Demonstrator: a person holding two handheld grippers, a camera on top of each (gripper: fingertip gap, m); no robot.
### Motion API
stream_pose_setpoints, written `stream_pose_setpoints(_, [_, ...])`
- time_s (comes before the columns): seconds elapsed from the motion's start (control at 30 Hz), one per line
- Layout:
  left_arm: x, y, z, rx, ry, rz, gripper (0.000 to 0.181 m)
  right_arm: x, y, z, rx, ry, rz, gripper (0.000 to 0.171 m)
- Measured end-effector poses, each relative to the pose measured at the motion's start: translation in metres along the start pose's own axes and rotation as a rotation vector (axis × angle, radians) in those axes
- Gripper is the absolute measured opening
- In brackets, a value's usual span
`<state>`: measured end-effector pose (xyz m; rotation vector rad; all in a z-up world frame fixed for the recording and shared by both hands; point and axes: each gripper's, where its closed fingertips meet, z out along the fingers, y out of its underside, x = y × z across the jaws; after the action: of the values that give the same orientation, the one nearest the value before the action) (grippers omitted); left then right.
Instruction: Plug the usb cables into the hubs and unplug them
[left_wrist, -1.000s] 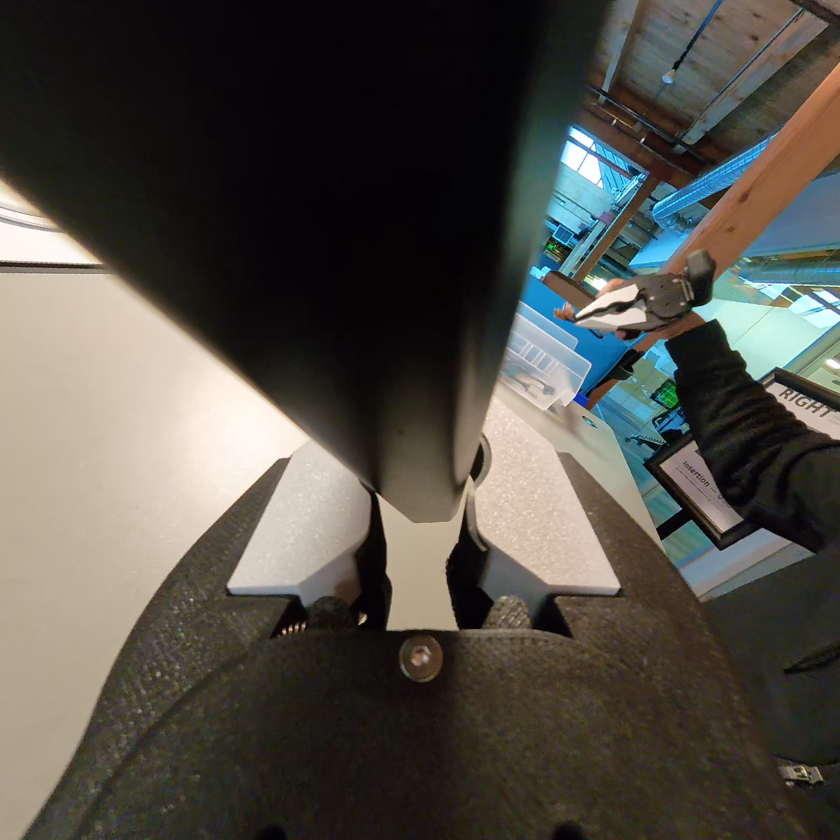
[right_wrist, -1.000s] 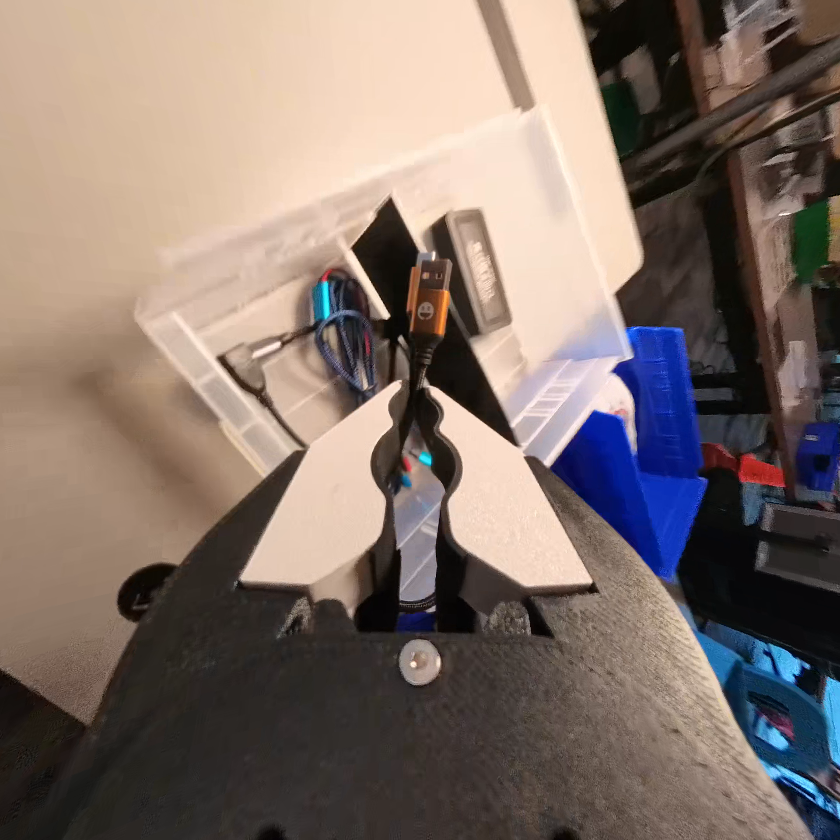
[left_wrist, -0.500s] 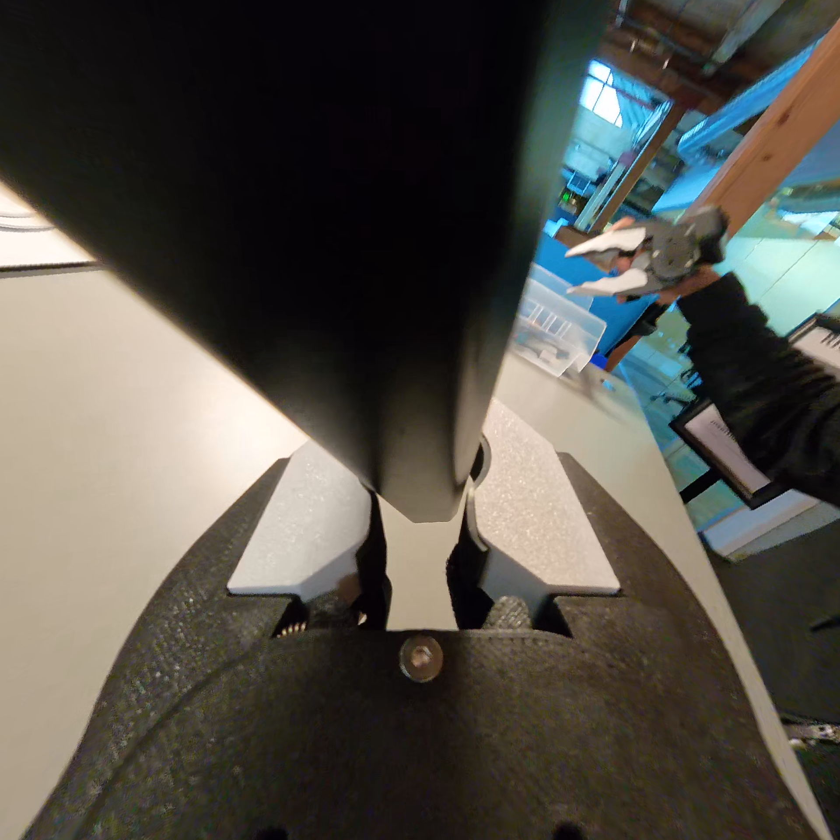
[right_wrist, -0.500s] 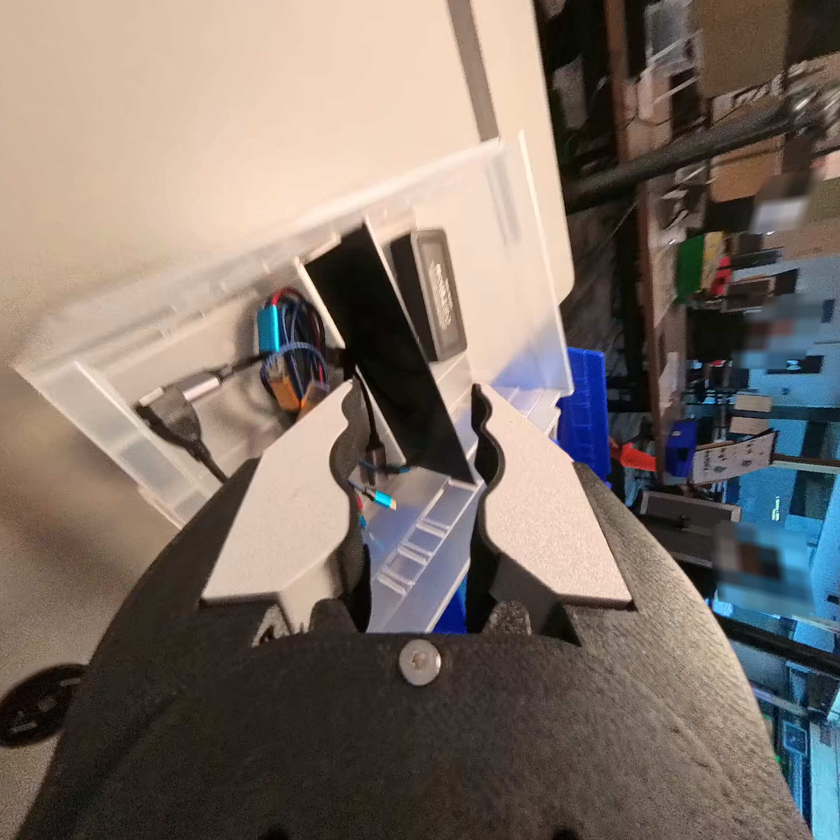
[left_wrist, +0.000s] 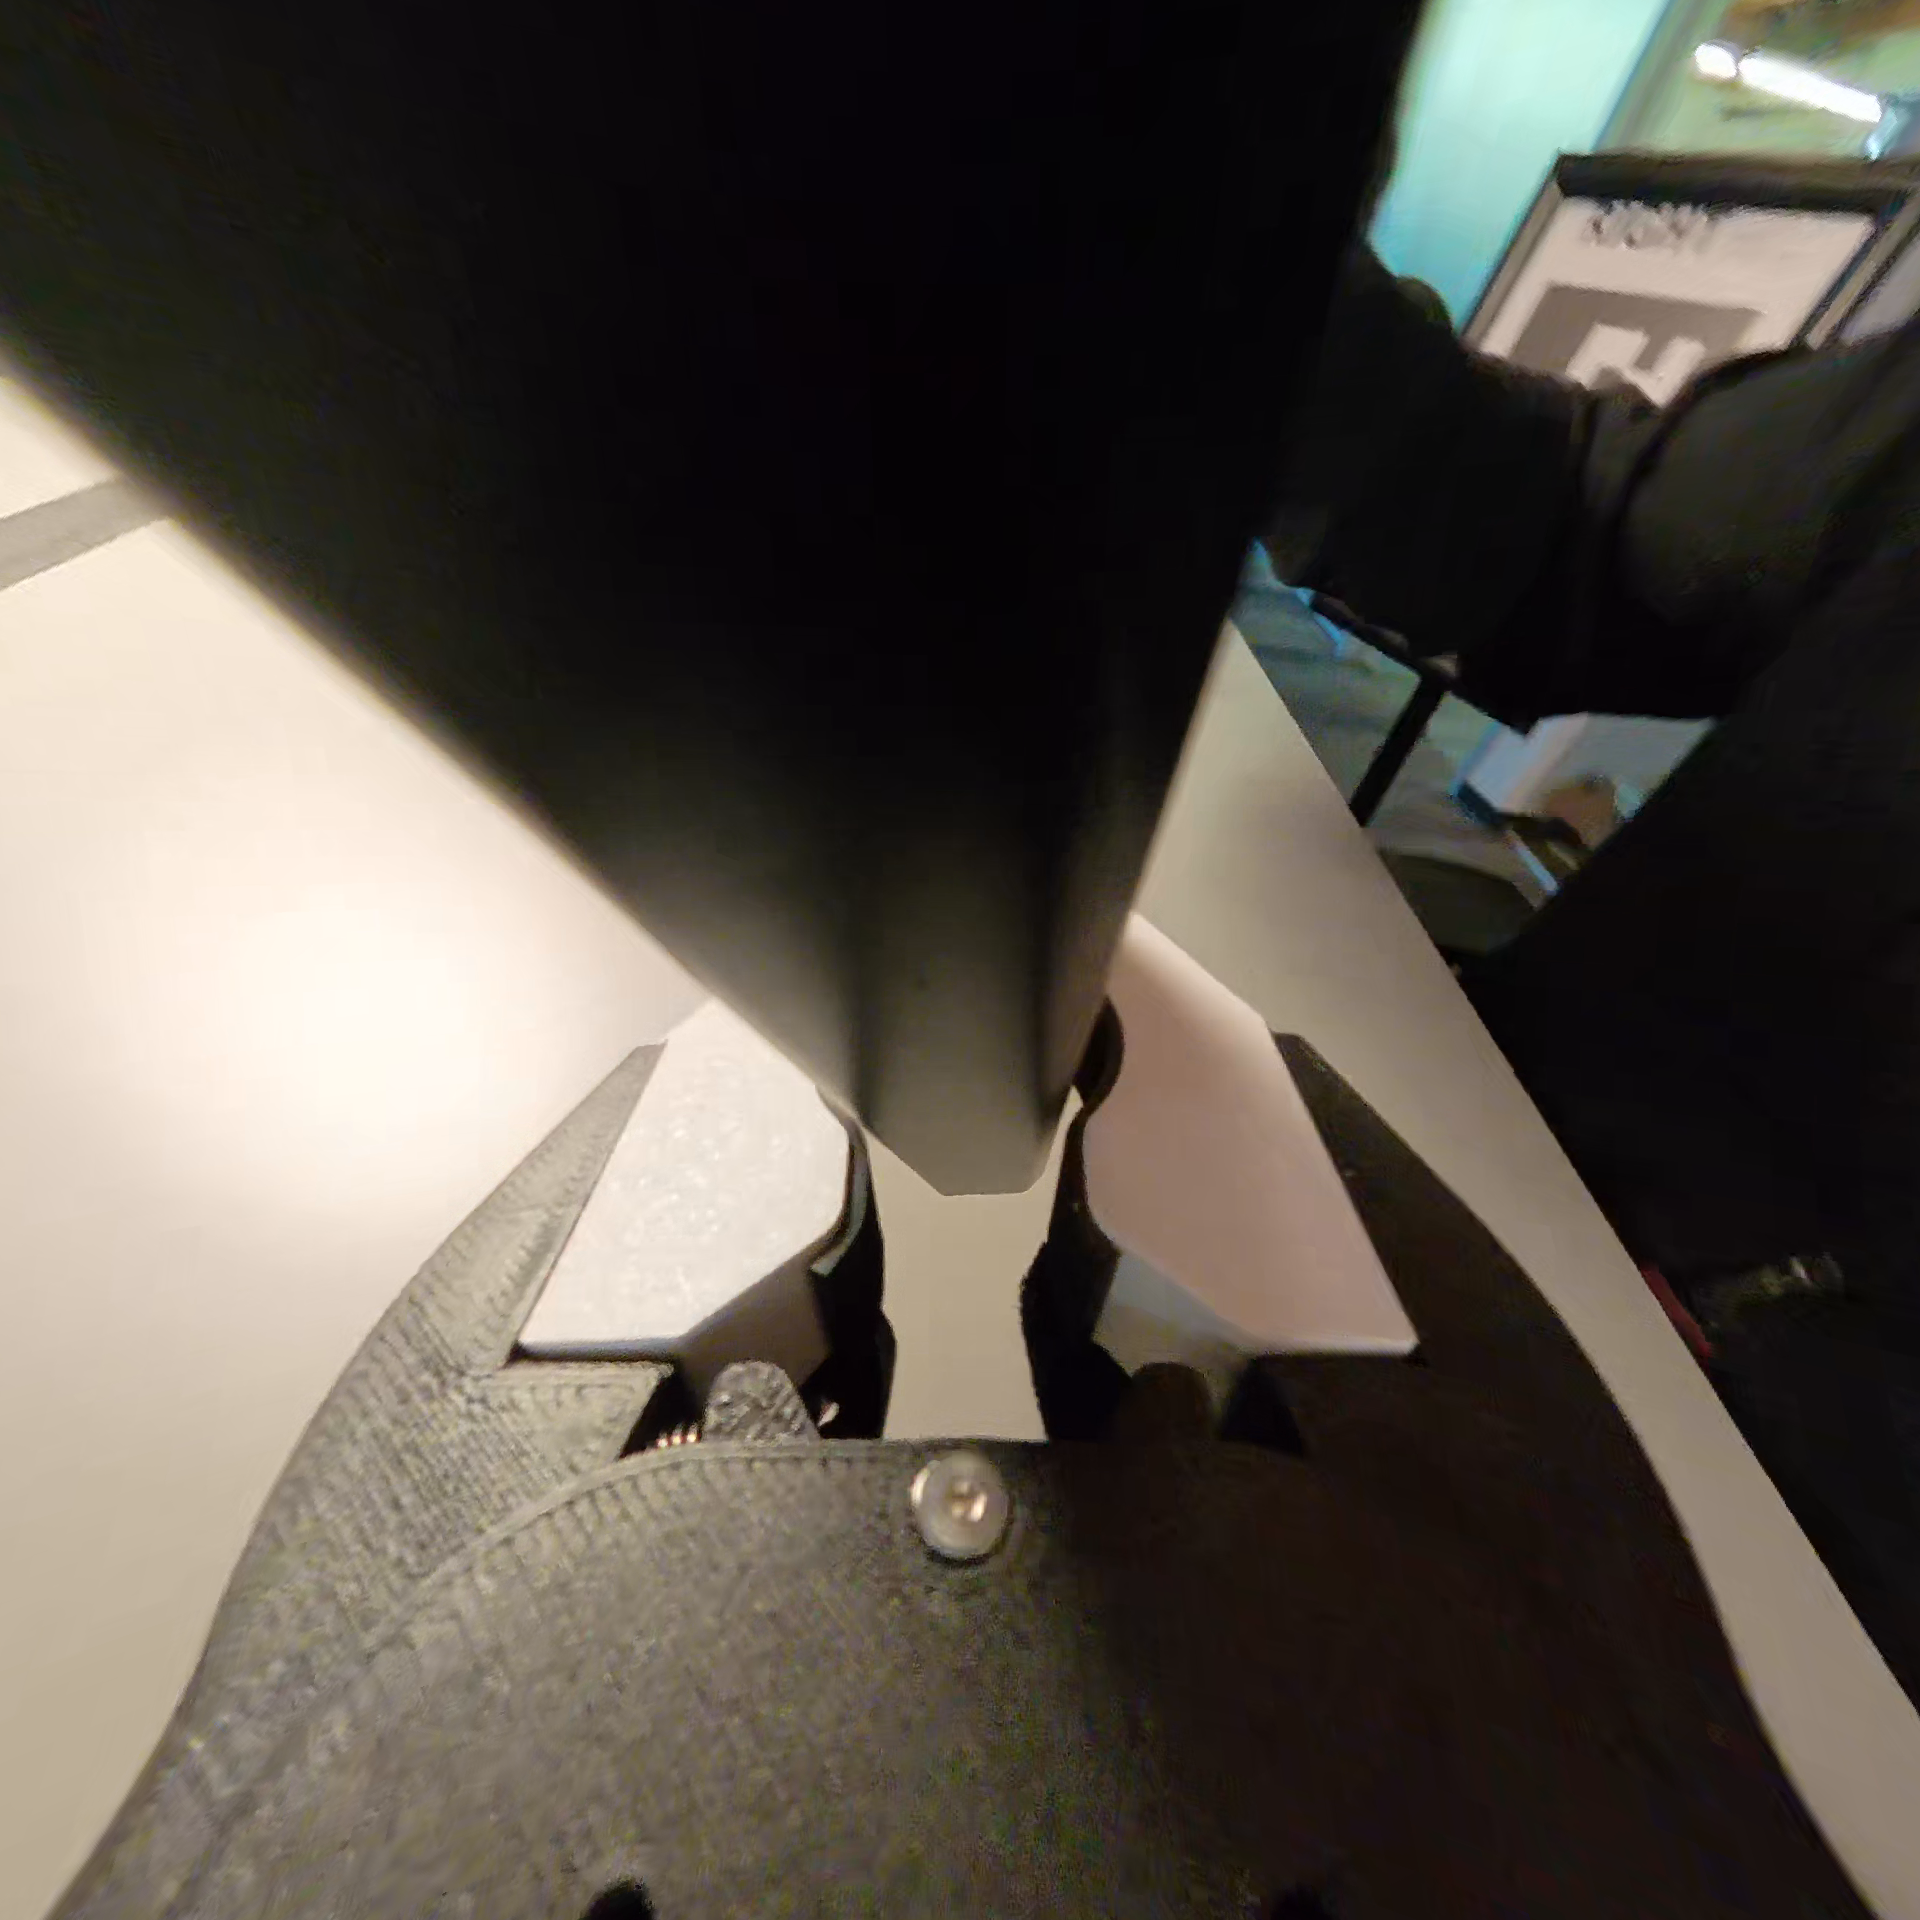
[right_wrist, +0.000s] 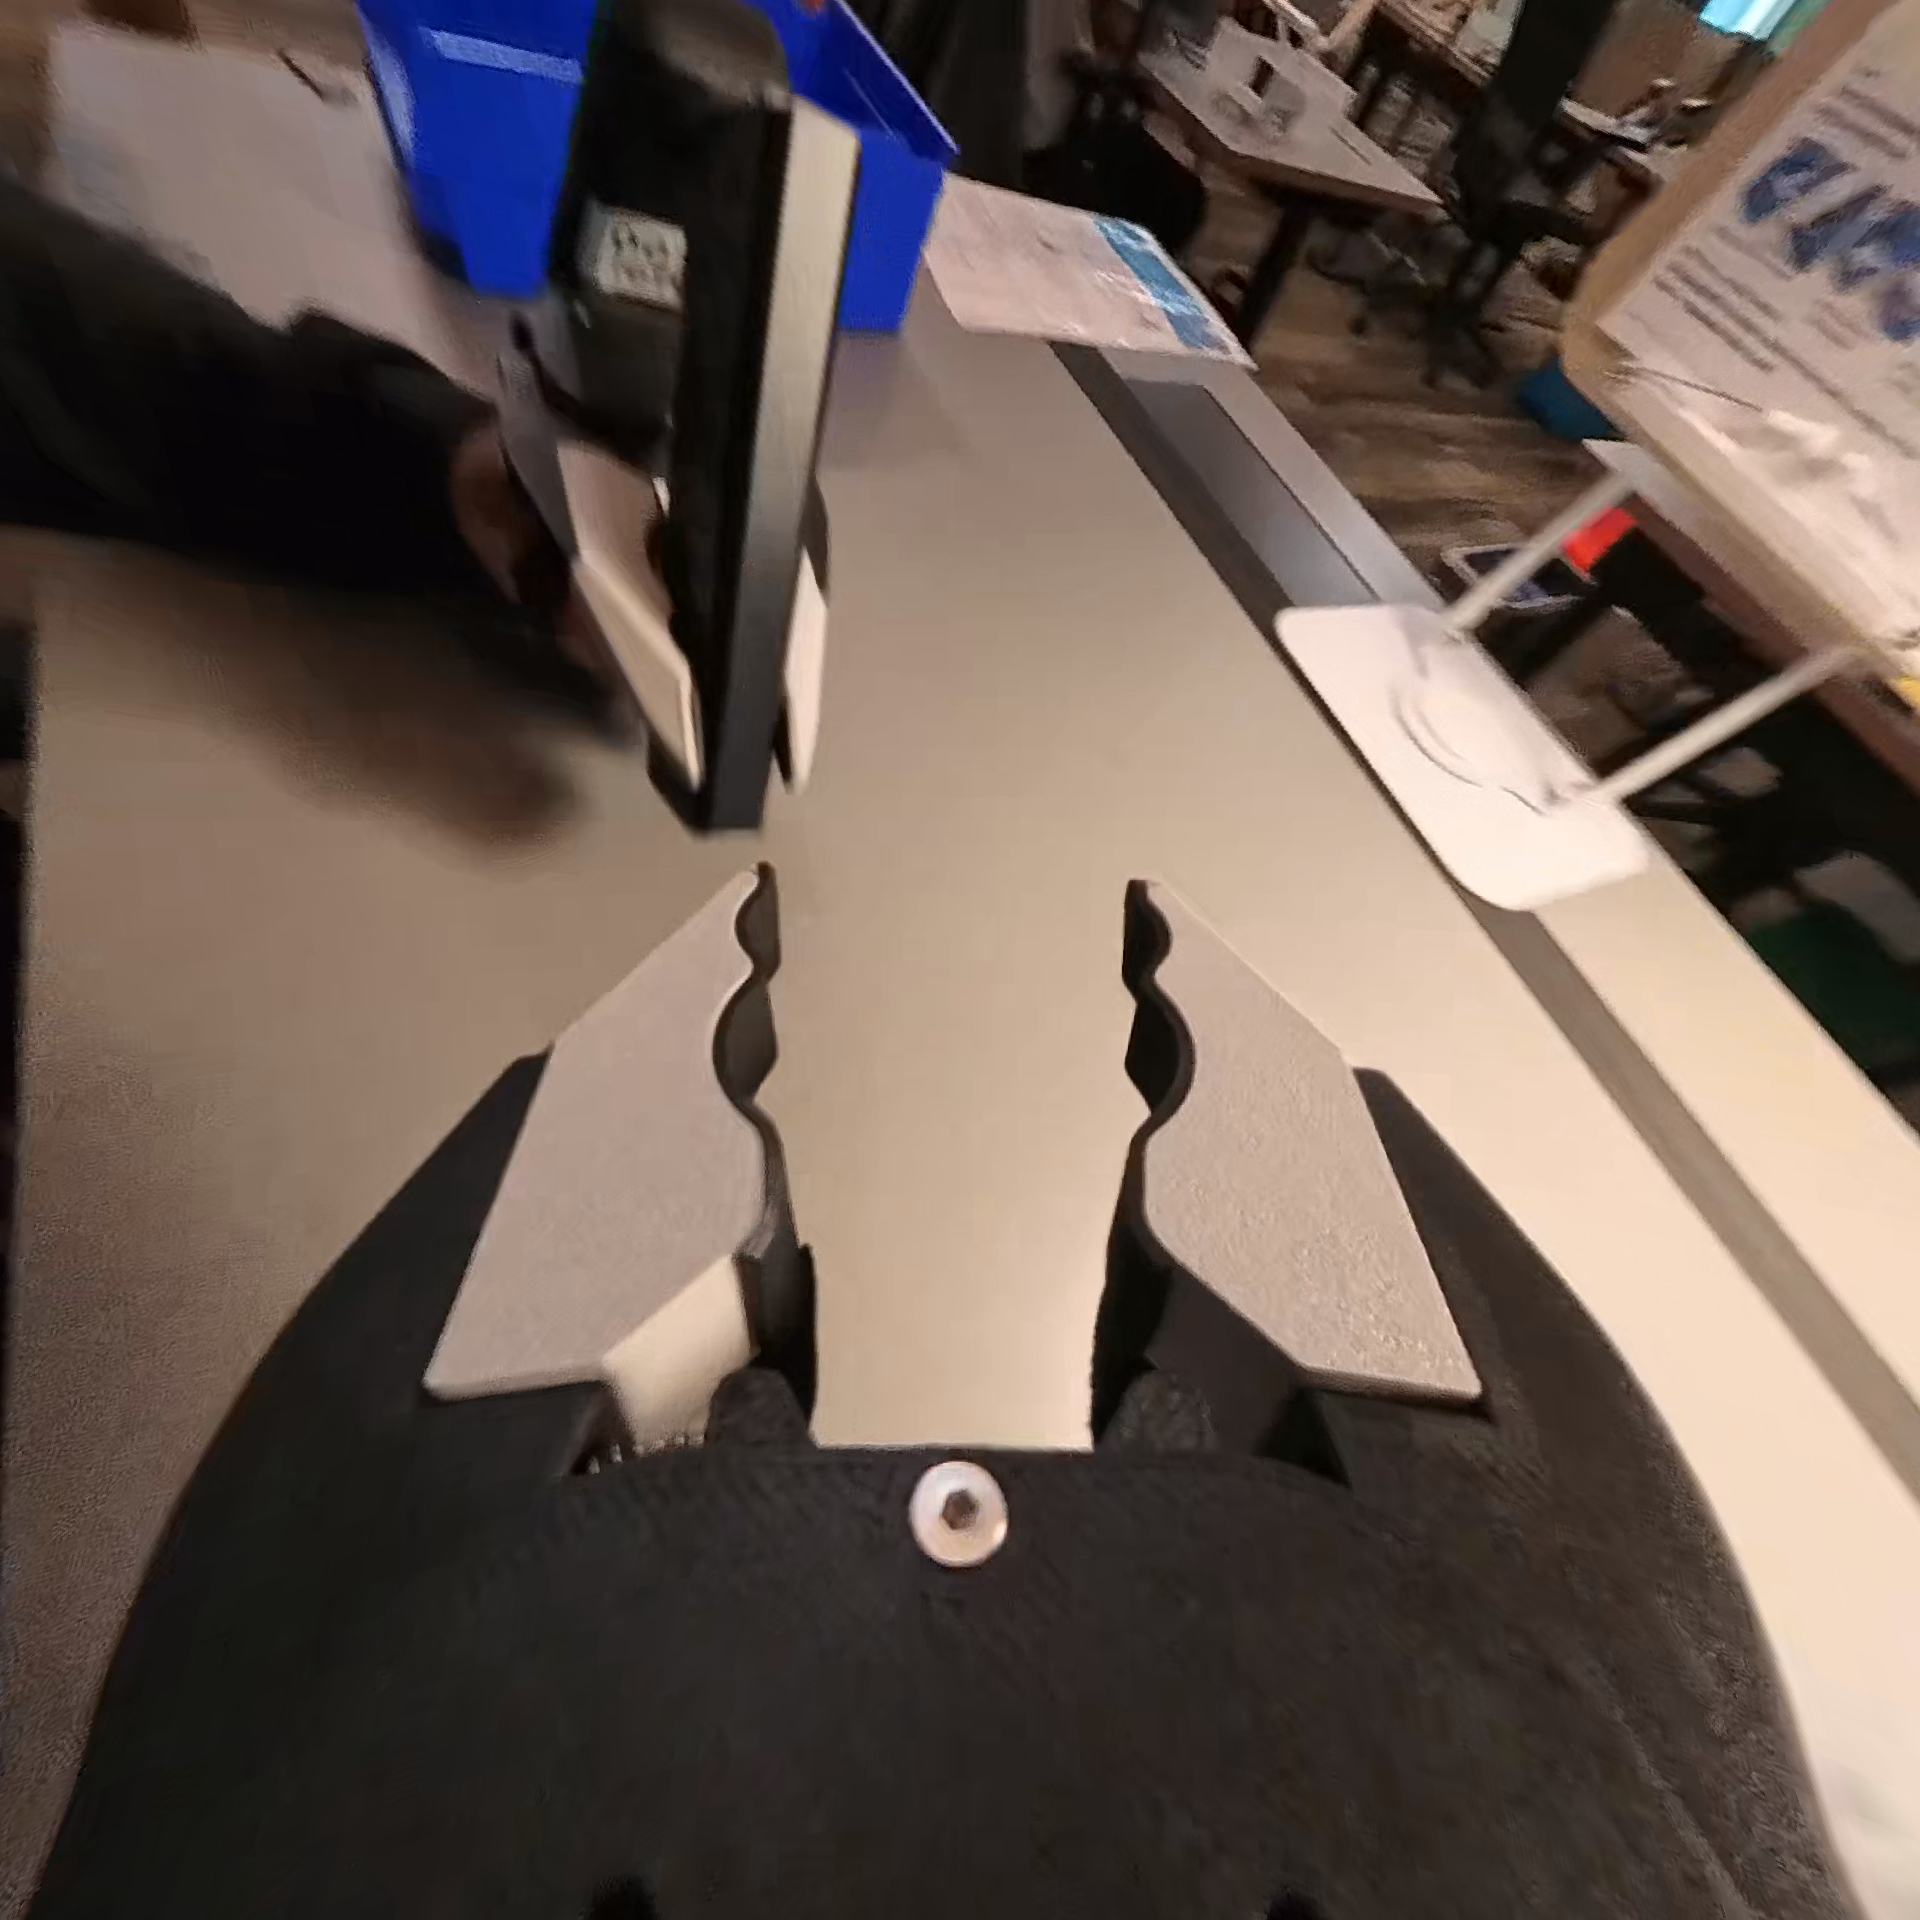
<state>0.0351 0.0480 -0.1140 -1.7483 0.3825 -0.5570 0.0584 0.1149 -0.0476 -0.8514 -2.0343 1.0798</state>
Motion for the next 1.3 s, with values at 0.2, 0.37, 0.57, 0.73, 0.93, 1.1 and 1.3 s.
stream_pose_setpoints(0.2, [0.028, 0.015, 0.014, -0.105, 0.082, 0.117, 0.031, -0.058, -0.047, 0.062, 0.161, -0.211, 0.104, 0.072])
stream_pose_setpoints(0.37, [0.036, 0.029, 0.022, -0.19, 0.082, 0.196, 0.033, -0.089, -0.055, 0.091, 0.136, -0.254, 0.018, 0.043])
stream_pose_setpoints(0.57, [0.014, 0.004, 0.015, -0.049, -0.066, 0.157, 0.043, -0.072, -0.056, 0.07, 0.127, -0.16, -0.046, 0.027])
stream_pose_setpoints(0.73, [-0.009, -0.021, -0.009, 0.09, -0.198, 0.127, 0.041, -0.01, -0.055, 0.002, 0.139, 0.037, -0.071, 0.026])
stream_pose_setpoints(0.93, [-0.013, -0.007, -0.003, 0.035, -0.185, 0.111, 0.033, 0.114, -0.001, -0.107, -0.122, 0.355, -0.215, 0.027])
stream_pose_setpoints(1.1, [-0.01, 0.001, 0.008, -0.025, -0.179, 0.155, 0.031, 0.203, 0.089, -0.178, -0.515, 0.446, -0.248, 0.027])
stream_pose_setpoints(1.3, [-0.015, -0.001, 0.007, -0.012, -0.187, 0.128, 0.03, 0.218, 0.187, -0.187, -0.87, 0.215, -0.243, 0.027])
